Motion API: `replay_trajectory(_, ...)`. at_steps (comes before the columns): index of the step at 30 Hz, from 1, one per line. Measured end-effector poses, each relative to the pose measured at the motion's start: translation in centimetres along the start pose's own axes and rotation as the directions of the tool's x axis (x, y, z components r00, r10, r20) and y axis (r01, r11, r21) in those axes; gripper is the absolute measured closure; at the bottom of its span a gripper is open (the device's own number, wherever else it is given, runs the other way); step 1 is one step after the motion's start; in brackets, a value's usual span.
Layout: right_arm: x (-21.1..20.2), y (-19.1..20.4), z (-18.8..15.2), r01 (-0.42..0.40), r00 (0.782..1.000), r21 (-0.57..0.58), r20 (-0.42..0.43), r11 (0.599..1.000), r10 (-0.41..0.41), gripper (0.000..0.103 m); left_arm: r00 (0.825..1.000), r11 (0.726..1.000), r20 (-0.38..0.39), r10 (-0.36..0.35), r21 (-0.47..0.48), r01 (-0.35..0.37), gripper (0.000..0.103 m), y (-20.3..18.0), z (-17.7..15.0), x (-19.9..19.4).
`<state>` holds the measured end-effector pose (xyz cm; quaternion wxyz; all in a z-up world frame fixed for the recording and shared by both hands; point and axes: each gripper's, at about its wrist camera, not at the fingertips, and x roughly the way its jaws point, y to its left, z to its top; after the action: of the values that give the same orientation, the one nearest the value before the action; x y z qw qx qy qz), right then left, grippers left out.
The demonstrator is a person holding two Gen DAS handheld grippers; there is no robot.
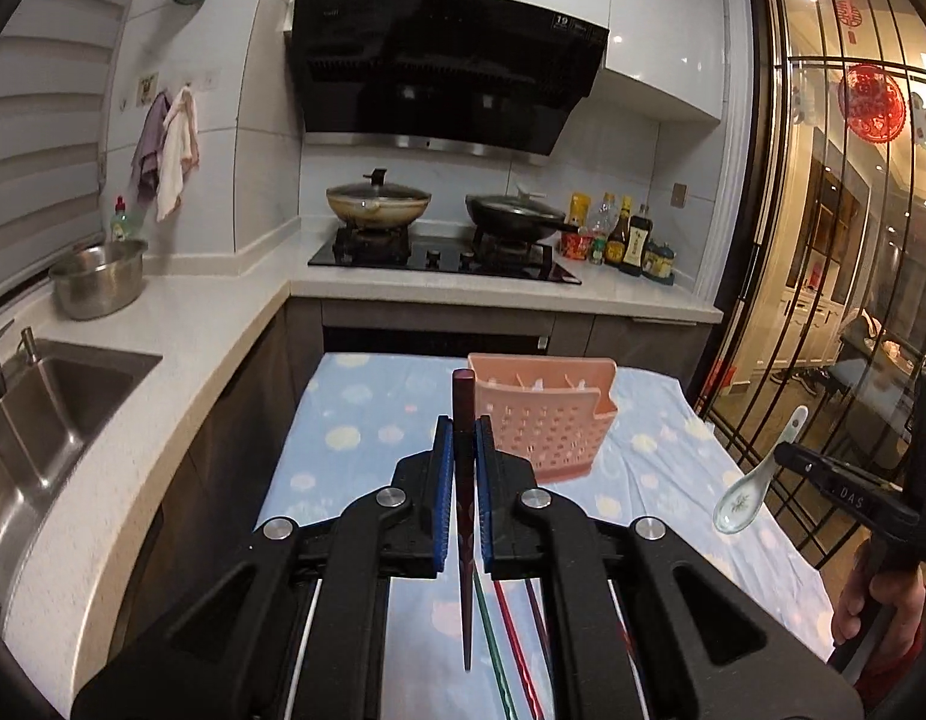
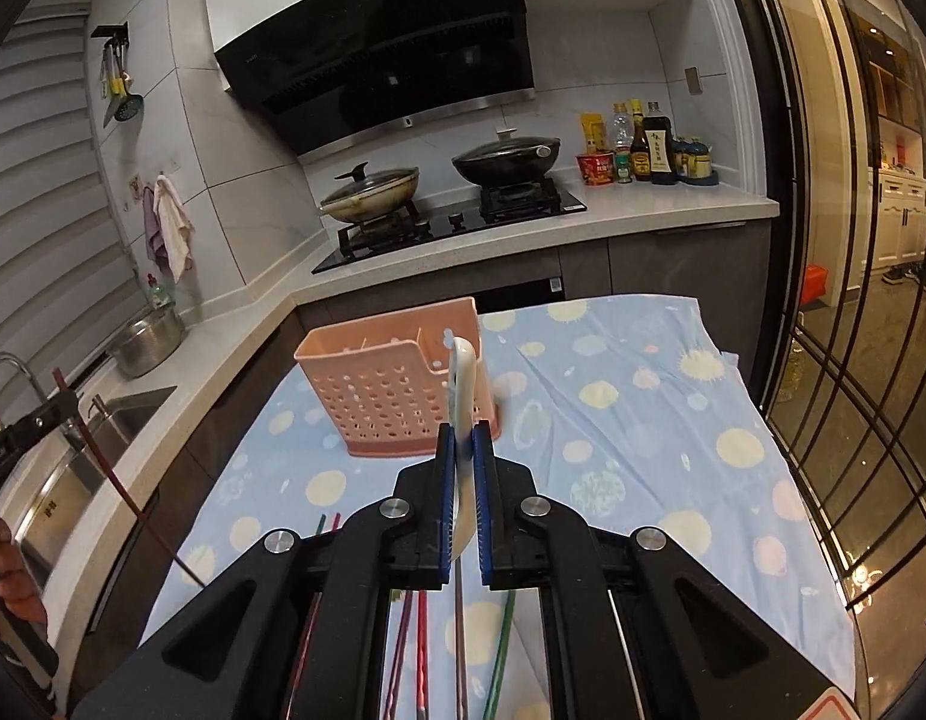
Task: Organize utensils
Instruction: 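Lift the chopstick with the left tool while the right tool carries the spoon into the pink holder, then open both tools to release chopstick and spoon into the holder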
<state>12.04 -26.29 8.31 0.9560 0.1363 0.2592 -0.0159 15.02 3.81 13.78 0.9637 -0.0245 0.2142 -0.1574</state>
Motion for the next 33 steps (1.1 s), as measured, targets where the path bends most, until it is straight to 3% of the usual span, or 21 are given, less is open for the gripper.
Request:
replay_trajectory(10,7.4,2.1,7.2,-0.003,0.999,-0.044,0.033,0.999,0.004,0.097,0.99,0.999,0.139,0.013,0.043,-0.019,0.096,-1.6,9.7,4.9)
replay_trajectory(17,13.5,2.8,10.5,0.015,1.0,-0.068,0.009,0.998,-0.015,0.097,0.989,1.0,0.149,-0.021,0.017,0.018,0.096,-2.3,15.0,10.8)
replay_trajectory(21,16.9,2.3,10.6,0.022,0.999,-0.066,-0.026,0.998,-0.023,0.097,0.992,1.0,0.123,-0.018,0.011,0.017,0.096,-2.6,15.3,14.2)
replay_trajectory(28,21.6,0.8,8.8,0.038,0.992,-0.053,-0.121,0.998,-0.044,0.096,1.0,1.0,0.005,-0.012,0.011,0.012,0.096,-2.6,12.4,20.1)
replay_trajectory(31,21.3,0.5,8.5,0.043,0.992,-0.032,-0.113,0.999,-0.046,0.089,0.999,1.0,-0.037,0.011,0.001,-0.011,0.093,-2.2,11.3,21.2)
replay_trajectory(32,20.7,0.5,8.5,0.048,0.994,-0.032,-0.101,0.998,-0.051,0.083,0.999,1.0,-0.044,0.016,-0.003,-0.016,0.084,-2.2,10.9,21.1)
replay_trajectory(33,20.0,0.5,8.4,0.047,0.995,-0.031,-0.088,0.998,-0.05,0.079,0.999,1.0,-0.044,0.018,-0.008,-0.018,0.066,-2.0,10.6,20.7)
